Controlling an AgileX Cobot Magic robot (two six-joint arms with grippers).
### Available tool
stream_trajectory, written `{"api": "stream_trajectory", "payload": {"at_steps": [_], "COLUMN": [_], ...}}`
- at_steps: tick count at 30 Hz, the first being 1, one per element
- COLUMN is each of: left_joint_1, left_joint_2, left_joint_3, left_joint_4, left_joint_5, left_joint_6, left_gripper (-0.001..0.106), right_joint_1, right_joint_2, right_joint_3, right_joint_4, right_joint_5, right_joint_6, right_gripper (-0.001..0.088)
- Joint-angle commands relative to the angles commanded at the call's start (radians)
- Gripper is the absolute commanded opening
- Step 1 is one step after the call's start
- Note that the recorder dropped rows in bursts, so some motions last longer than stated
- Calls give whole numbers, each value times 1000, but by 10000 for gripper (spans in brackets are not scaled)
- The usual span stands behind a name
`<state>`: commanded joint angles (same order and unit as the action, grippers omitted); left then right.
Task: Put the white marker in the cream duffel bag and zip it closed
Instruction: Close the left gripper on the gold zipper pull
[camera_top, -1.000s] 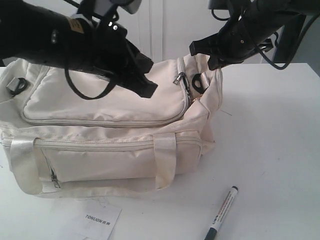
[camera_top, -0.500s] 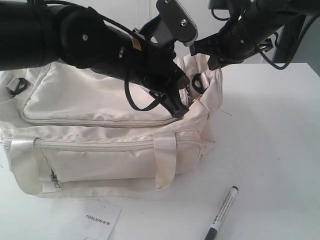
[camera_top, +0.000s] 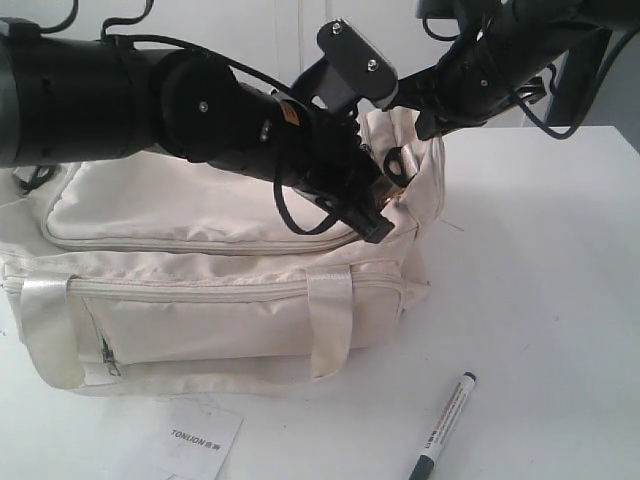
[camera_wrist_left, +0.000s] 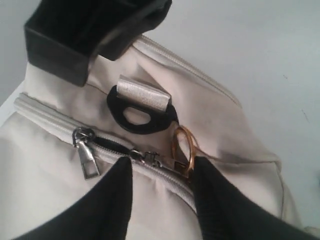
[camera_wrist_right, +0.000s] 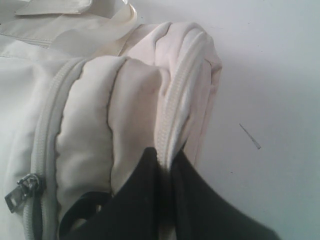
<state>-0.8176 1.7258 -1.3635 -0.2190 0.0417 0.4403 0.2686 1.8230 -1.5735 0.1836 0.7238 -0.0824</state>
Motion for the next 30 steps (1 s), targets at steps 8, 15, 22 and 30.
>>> {"api": "stream_trajectory", "payload": {"at_steps": [8, 15, 22, 30], "left_joint_1": [-34, -34, -34, -34], "left_joint_2": [32, 61, 87, 87], "left_joint_3": [0, 0, 0, 0], "left_joint_4": [18, 19, 19, 38], "left_joint_5": [-42, -57, 8, 1], "left_joint_6": [9, 12, 6, 17], "left_gripper": [452, 452, 452, 3], "right_joint_1": [0, 0, 0, 0], "right_joint_2": [0, 0, 0, 0], "right_joint_3": [0, 0, 0, 0], "right_joint_4": [0, 0, 0, 0], "right_joint_5": [-2, -2, -2, -2], "right_joint_6": [0, 0, 0, 0], "right_gripper": [0, 0, 0, 0]}}
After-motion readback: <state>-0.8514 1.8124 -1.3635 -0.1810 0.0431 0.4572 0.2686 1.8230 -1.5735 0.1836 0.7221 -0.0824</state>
